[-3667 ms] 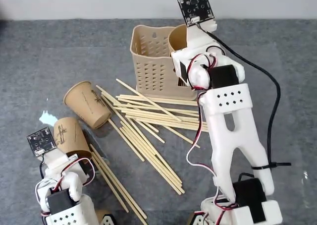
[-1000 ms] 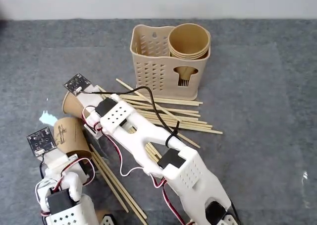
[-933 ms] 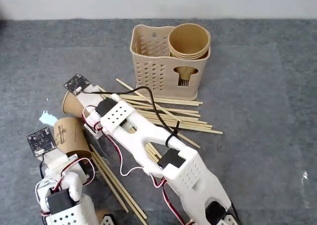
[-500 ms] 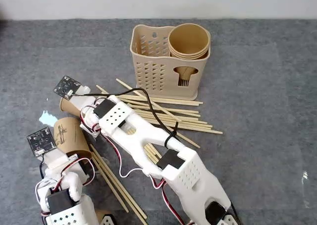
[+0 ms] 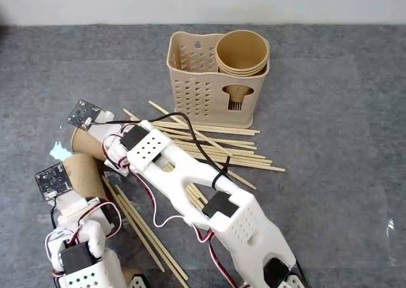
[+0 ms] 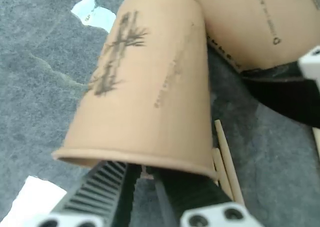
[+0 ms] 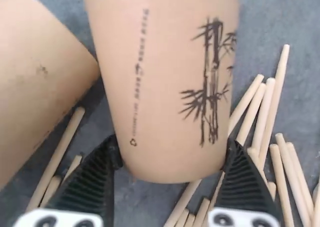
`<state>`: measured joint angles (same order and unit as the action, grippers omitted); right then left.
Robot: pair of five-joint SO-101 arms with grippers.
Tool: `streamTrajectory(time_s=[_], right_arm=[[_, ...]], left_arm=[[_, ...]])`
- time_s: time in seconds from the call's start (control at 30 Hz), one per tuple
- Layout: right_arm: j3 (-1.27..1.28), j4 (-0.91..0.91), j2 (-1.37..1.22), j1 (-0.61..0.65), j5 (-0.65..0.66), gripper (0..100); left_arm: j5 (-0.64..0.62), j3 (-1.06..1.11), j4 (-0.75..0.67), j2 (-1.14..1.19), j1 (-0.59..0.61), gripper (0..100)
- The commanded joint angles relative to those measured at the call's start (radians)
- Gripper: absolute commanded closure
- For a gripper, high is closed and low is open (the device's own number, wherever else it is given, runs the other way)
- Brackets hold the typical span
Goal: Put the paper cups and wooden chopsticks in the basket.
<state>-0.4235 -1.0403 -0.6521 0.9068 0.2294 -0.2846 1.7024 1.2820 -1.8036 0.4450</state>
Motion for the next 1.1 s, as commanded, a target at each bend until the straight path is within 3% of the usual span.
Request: streamTrajectory(time_s=[0.0, 0.67, 0.8, 1.07], right_arm=[[-0.060, -0.077, 0.137, -0.013, 0.012, 88.3], [-0.054, -0.739, 0.490, -0.170, 0.005, 88.3], [0.017, -0.754, 0.539, -0.208, 0.009, 88.7], [0.402, -0.722, 0.757, -0.243, 0.011, 88.3]], left_arm=[[0.000, -0.019, -0.021, -0.018, 0.008, 99], [0.000, -0.019, -0.021, -0.018, 0.008, 99], [0.000, -0.019, -0.021, -0.018, 0.008, 99], [0.000, -0.019, -0.021, -0.018, 0.008, 99]])
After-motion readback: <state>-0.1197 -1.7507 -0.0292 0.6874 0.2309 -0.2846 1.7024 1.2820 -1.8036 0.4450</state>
